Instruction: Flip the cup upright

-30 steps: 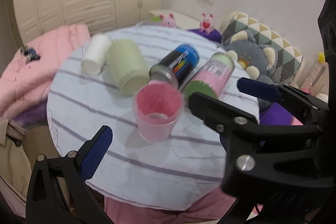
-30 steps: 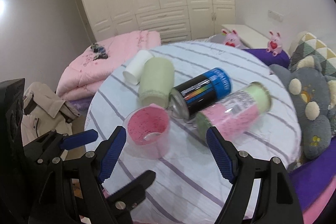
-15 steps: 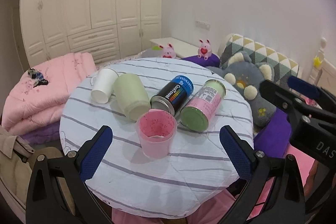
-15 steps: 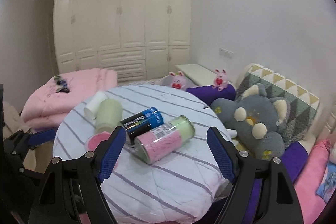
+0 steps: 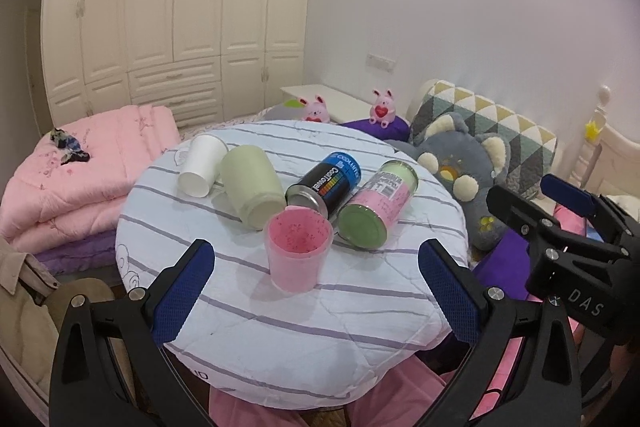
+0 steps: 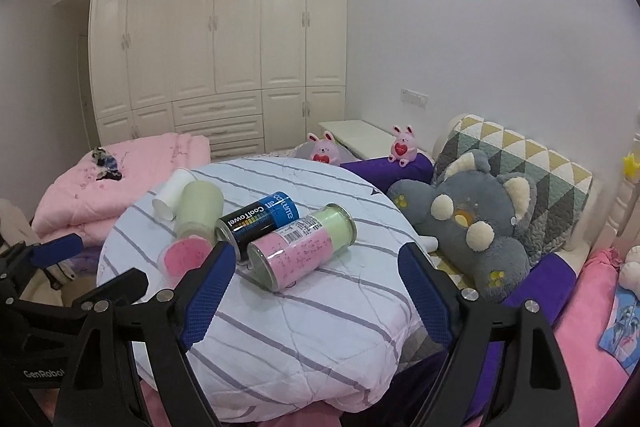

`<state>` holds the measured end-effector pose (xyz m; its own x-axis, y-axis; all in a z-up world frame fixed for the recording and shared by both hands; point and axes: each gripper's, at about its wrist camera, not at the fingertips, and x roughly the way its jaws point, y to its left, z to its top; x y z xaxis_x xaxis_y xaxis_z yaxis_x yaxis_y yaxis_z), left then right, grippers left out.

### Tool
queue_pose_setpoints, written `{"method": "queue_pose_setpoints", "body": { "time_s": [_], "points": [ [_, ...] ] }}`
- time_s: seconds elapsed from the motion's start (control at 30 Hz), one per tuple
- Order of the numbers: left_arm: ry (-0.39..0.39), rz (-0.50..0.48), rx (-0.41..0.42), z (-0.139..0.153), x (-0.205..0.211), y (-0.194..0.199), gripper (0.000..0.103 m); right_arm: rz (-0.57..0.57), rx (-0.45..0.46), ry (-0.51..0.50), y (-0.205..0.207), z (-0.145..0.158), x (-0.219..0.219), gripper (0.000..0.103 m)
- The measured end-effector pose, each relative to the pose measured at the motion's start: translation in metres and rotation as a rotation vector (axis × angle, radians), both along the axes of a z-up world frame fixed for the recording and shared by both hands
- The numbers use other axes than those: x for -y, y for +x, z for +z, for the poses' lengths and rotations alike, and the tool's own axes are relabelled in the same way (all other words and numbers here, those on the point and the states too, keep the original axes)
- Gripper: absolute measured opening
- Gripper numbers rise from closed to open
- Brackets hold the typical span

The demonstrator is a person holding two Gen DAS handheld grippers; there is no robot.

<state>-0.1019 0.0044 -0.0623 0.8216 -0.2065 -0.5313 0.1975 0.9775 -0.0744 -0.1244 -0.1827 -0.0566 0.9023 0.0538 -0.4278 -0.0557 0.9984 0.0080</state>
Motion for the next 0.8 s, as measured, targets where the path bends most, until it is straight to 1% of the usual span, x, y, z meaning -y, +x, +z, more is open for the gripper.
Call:
{"method": "queue_pose_setpoints", "body": {
  "time_s": [0.2,0.27,0.43,0.53,0.67,0.8],
  "points": [
    [-0.008,-0.034,0.012,0.0,0.001,0.0,0.103,-0.014,-0.003,0.004,-0.004,-0.002,0.001,0.084],
    [-0.015,-0.058,0.017,-0.001,0.001,0.001,0.103,-0.026,0.004,0.007,-0.006,-0.002,0.002,0.085],
    [-0.042,-0.156,0.047,-0.003,-0.002,0.005,0.103,-0.047,0.002,0.014,-0.007,-0.004,0.001,0.084],
    [-0.043,-0.185,0.066,-0.004,-0.007,0.007,0.103,-0.068,0.01,0.009,-0.007,-0.005,-0.002,0.084],
    [-0.052,-0.253,0.055,-0.006,-0.016,0.014,0.103,-0.097,0.012,0.01,-0.007,-0.006,-0.01,0.084],
    [-0.047,-0.275,0.053,-0.009,-0.023,0.02,0.103,-0.122,0.009,-0.01,-0.007,-0.006,-0.021,0.084]
  ]
}}
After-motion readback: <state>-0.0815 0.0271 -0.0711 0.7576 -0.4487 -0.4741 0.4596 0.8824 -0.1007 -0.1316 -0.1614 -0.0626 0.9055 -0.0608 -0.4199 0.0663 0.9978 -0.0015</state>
